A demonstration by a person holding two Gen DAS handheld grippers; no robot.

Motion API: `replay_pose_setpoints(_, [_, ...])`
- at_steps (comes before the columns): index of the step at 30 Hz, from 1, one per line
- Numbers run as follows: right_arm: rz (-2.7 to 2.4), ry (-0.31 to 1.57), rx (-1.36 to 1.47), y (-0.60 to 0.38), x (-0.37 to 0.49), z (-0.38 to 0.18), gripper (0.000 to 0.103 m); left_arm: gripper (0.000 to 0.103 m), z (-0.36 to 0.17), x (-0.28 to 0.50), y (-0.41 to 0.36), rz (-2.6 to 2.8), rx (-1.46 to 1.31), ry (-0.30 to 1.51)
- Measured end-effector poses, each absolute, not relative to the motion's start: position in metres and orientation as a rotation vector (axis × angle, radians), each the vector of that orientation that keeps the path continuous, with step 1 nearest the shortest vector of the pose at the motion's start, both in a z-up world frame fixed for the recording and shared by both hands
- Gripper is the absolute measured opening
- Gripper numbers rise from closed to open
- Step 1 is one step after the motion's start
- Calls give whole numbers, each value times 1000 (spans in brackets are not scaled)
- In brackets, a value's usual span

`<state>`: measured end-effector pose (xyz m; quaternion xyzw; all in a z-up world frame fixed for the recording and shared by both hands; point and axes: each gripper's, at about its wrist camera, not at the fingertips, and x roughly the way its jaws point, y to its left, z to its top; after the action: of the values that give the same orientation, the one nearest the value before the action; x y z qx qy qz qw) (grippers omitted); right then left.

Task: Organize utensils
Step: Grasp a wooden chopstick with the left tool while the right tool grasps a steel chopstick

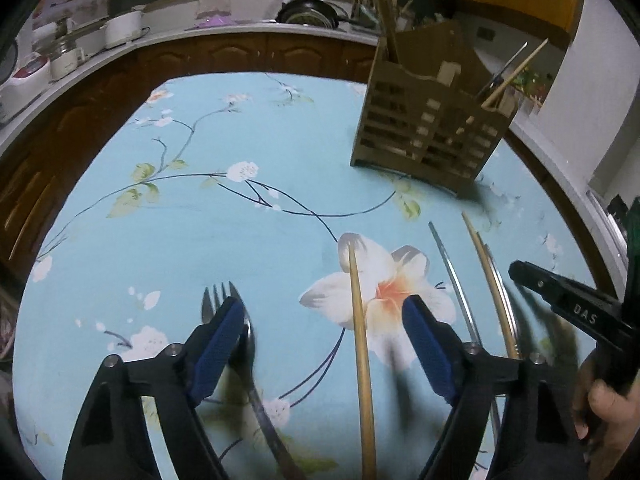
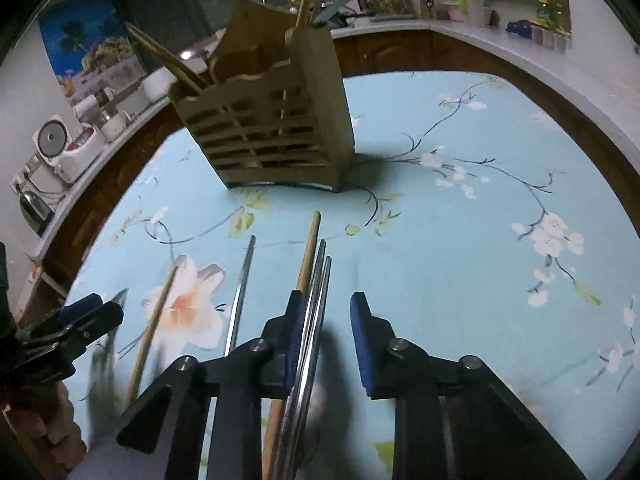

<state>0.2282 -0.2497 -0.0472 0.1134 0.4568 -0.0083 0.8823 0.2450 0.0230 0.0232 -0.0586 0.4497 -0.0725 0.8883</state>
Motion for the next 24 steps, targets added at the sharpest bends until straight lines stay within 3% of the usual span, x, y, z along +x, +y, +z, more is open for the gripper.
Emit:
replay_pose_setpoints(9, [-52, 991, 99, -238, 242, -58, 16, 61, -2, 267, 12, -181, -85, 999])
replay_pose_setpoints(16, [-48, 997, 63, -239, 258, -58, 16, 59, -9, 280, -12, -155, 57, 976])
replay_pose_setpoints(19, [-47, 988, 32, -236, 258, -59, 16, 47, -9, 286, -17, -166, 64, 966])
replay_pose_setpoints(22, [-44, 981, 30, -236, 258, -60, 14, 28, -10, 288, -20, -183, 70, 961])
replay_pose_setpoints(24, [-41, 979, 50, -239, 258, -59, 8, 12, -9, 289, -19, -198, 69, 963])
